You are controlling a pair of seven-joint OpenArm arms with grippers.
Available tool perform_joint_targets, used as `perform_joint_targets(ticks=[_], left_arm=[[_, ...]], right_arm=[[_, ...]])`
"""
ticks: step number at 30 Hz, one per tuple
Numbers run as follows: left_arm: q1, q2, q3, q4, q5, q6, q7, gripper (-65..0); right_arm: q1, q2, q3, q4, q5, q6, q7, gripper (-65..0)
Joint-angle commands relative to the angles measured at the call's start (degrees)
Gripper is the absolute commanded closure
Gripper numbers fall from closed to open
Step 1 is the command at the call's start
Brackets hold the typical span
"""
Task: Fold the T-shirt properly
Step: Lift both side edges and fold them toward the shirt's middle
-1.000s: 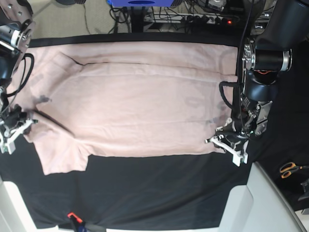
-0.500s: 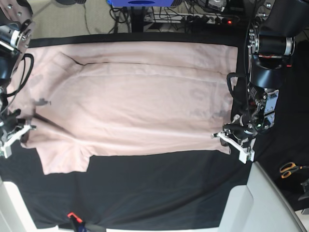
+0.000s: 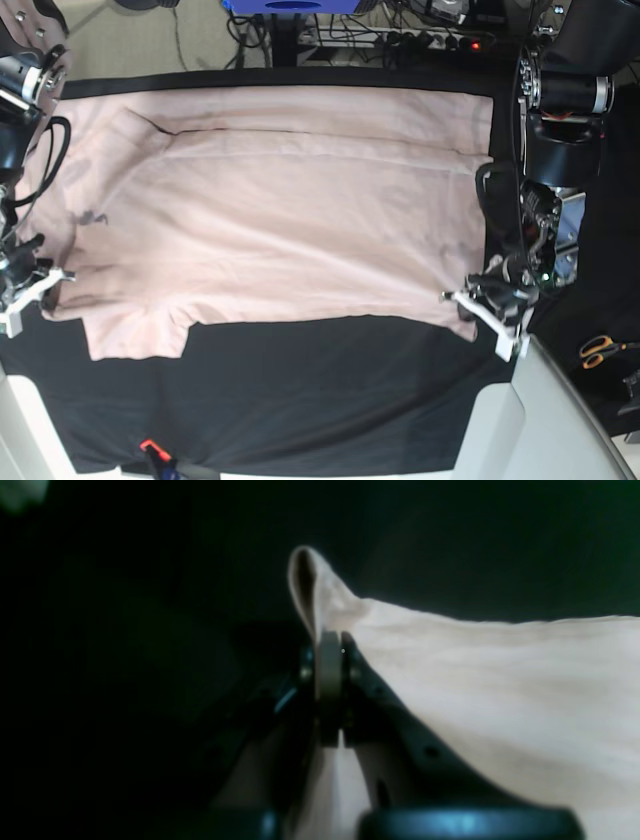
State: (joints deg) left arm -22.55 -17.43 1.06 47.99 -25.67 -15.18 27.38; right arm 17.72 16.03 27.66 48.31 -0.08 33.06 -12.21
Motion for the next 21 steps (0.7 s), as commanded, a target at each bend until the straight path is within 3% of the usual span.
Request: perform_joint_targets(ticks=[1,4,9,16,21], left_arm=[[-0.71,-0.72,-0.31,1.90,-0.31,-0.16,0.27,0.0],[0.88,-0.72,-0.31,4.72,-0.31,-0.16,2.65,0.0],[2.90,-0.81,-0.31,6.12,-0.22,-0.16,3.35,0.0],[6.68,-1.78,-0.31,9.20,-0.13,-0.16,3.53,0.0],[9.40,-2.57,-0.40,16.23,0.04,-0.16,11.00,0.0]], right_arm=[[1.41,1.24,0.43,1.05,1.00,0.92,1.44,0.0],[1.32,1.24,0.69,1.05,1.00,4.44,-0.58,0.0],[0.35,1.15,6.32,6.23,2.67,6.90,-7.35,0.0],[-3.25,1.15,7.37,13.62,2.67,6.94,-17.46,0.0],[-6.24,0.98,7.46,17.84,2.67,6.94,-23.79,0.0]])
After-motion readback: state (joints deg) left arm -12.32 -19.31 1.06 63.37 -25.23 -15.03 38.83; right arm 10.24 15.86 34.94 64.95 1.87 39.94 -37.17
